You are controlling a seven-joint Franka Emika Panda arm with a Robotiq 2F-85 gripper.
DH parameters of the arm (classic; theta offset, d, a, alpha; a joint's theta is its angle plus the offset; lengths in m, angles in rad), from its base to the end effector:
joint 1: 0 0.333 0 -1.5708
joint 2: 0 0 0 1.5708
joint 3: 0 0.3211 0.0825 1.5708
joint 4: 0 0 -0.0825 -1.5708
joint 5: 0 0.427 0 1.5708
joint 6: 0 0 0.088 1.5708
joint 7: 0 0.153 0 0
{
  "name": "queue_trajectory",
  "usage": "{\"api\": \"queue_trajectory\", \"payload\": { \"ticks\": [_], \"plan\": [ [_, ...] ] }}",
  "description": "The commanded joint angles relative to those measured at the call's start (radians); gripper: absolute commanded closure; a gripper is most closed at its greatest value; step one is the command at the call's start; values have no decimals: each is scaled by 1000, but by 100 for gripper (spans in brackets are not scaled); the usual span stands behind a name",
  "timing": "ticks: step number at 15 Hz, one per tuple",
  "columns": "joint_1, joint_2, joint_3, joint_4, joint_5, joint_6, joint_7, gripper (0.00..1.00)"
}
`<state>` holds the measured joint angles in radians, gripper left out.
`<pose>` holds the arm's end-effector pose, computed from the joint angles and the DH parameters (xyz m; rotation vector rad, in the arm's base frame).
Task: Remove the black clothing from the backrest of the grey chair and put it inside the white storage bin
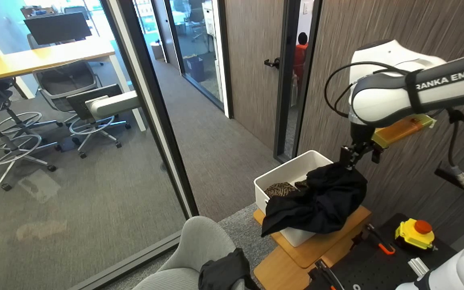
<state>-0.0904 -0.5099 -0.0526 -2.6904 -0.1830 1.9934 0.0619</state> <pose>0.3656 -0.0686 0.3107 2.9972 -0.1574 -0.2874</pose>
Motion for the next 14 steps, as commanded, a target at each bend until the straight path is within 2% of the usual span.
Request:
{"api": "queue_trajectory", "payload": {
  "ticks": [1,5,9,12,13,14],
  "plan": [
    [6,-253,40,-64,28,-96,51,0],
    [20,-476,67,-66,62,-239,64,0],
    [28,-701,74,-47,109,-470,60,0],
    [13,-776,63,-26,126,-575,67,0],
    [17,-717,68,-36,97,-529,50,0],
    [17,-743,68,-38,98,-541,50,0]
  ]
}}
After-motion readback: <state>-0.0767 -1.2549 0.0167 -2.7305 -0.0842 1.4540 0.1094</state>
